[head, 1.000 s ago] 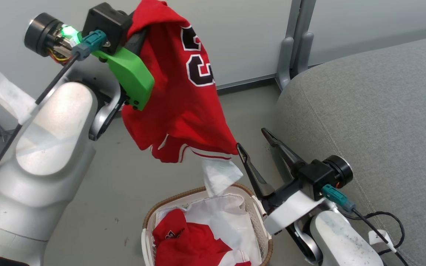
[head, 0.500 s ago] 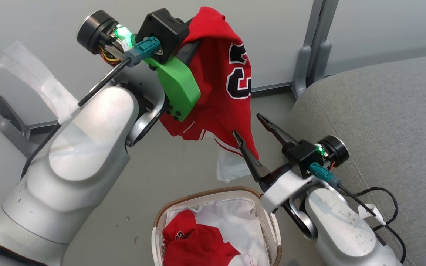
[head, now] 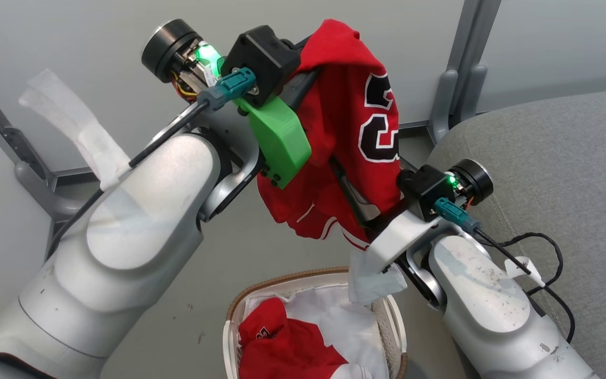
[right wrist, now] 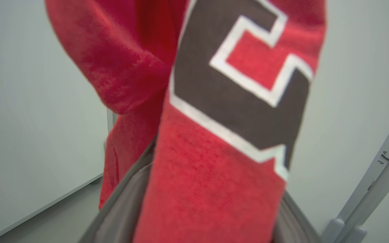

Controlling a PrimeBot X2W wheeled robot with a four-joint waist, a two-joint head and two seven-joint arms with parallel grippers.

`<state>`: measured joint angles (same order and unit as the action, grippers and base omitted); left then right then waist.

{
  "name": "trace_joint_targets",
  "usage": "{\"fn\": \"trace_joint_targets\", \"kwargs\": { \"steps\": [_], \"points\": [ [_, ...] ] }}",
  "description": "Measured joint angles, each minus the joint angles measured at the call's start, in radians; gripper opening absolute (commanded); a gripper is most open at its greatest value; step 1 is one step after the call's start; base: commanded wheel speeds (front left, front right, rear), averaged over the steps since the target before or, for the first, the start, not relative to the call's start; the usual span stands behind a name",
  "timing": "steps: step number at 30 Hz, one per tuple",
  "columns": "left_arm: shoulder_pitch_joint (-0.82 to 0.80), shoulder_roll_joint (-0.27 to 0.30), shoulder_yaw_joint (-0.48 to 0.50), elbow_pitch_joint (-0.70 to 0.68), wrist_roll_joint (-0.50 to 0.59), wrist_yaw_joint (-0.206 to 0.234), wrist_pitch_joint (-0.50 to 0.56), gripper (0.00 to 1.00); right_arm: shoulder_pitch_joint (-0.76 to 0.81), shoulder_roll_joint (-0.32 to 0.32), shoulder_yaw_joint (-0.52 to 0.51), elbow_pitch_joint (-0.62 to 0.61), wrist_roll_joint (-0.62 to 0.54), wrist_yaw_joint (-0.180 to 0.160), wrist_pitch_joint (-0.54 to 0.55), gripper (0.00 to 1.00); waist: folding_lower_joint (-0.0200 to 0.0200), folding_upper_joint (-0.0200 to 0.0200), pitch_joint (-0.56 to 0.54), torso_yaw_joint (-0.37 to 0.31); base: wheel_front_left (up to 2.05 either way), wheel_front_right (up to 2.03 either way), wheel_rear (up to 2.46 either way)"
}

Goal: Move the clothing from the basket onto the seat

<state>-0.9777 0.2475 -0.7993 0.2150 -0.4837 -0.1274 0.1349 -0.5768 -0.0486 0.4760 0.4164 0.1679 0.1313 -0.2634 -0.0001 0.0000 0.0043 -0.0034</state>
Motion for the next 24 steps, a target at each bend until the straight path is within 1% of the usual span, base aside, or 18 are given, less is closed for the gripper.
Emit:
{"fn": "trace_joint_targets", "kwargs": {
  "steps": [1,5,8,9,10,11,12,18,24],
  "points": [
    [0.011,0.004,0.000,-0.002,-0.004,0.002,0.000,0.00,-0.002,0.000,0.005,0.000,0.002,0.000,0.000,0.00,0.0000,0.0000,0.001,0.001,0.00,0.00,0.00],
    [0.055,0.022,0.010,0.002,-0.017,0.018,-0.015,0.00,-0.002,0.000,0.010,-0.009,0.013,0.000,0.000,0.00,0.0000,0.0000,0.003,0.002,0.00,0.00,0.00],
    [0.092,0.029,0.025,0.013,-0.033,0.032,-0.047,0.00,-0.002,0.000,0.007,-0.018,0.018,0.000,0.000,0.00,0.0000,0.0000,0.006,0.000,0.00,0.00,0.00],
    [0.112,0.029,0.032,0.016,-0.048,0.035,-0.064,0.31,-0.001,0.000,0.003,-0.020,0.019,0.000,0.000,0.00,0.0001,0.0000,0.007,-0.001,0.00,0.00,0.00],
    [0.130,0.029,0.039,0.020,-0.062,0.035,-0.079,0.45,0.001,0.000,0.001,-0.022,0.019,0.000,0.000,0.00,0.0000,0.0000,0.008,-0.002,0.00,0.00,0.00],
    [0.151,0.028,0.047,0.026,-0.077,0.037,-0.097,0.85,0.004,0.000,-0.003,-0.024,0.019,0.000,0.000,0.00,0.0000,0.0000,0.008,-0.003,0.00,0.00,0.00],
    [0.172,0.028,0.053,0.035,-0.083,0.040,-0.117,1.00,0.007,0.000,-0.007,-0.026,0.019,0.000,0.000,0.00,0.0000,0.0000,0.009,-0.004,0.00,0.00,0.00],
    [0.286,0.037,0.065,0.109,-0.099,0.060,-0.230,1.00,0.028,0.000,-0.026,-0.029,0.023,0.000,0.000,0.00,0.0000,0.0000,0.010,-0.007,0.00,0.00,0.00],
    [0.419,0.012,0.081,0.196,-0.151,0.061,-0.337,1.00,0.052,0.000,-0.034,-0.028,0.021,0.000,0.000,0.00,0.0000,0.0000,0.009,-0.005,0.00,0.00,0.00]
  ]
}}
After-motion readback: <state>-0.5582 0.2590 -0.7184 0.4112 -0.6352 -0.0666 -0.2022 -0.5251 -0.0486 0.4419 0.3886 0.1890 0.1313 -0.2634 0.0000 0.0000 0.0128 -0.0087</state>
